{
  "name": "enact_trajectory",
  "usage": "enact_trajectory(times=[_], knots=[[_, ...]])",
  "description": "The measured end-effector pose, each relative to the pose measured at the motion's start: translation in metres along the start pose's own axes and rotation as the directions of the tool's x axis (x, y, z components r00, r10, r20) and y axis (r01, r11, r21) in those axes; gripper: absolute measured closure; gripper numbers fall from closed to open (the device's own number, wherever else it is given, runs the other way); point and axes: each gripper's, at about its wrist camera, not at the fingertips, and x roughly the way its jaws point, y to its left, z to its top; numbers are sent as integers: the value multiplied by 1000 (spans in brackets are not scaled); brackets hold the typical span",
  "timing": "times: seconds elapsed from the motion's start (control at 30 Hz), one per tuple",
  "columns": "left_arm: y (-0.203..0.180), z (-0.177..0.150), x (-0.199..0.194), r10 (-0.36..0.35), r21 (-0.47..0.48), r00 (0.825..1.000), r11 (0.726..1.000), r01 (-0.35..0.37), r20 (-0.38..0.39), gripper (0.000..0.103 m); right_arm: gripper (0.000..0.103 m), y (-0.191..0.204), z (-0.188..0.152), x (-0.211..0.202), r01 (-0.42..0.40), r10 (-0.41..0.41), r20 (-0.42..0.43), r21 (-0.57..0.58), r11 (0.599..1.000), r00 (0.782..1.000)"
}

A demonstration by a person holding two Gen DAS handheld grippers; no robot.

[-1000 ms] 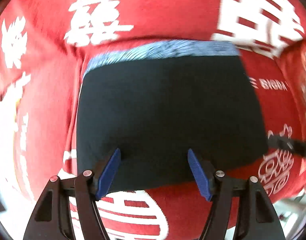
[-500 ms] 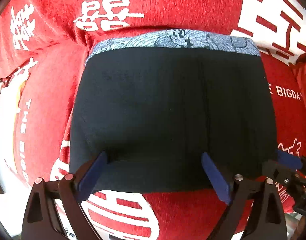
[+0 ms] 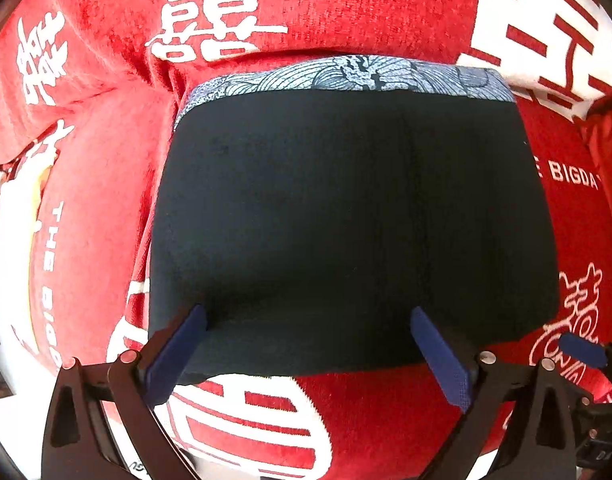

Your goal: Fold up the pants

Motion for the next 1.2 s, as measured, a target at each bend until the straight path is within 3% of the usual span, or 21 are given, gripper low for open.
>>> enact_trajectory(times=[0.13,0.47,1.2], knots=[[2,-2,-7,9,31,1000,999,-9,-7,1,17,14,-3,-3,37,-38,34,6,999,999],[14,-13,-5,0,51,999,999,3,-45,1,16,28,-8,-1,115,-116,29,53,992,993],[24,-15,0,3,45,998,999,0,-64,1,16,42,2,3,135,-136,25,52,989,990]])
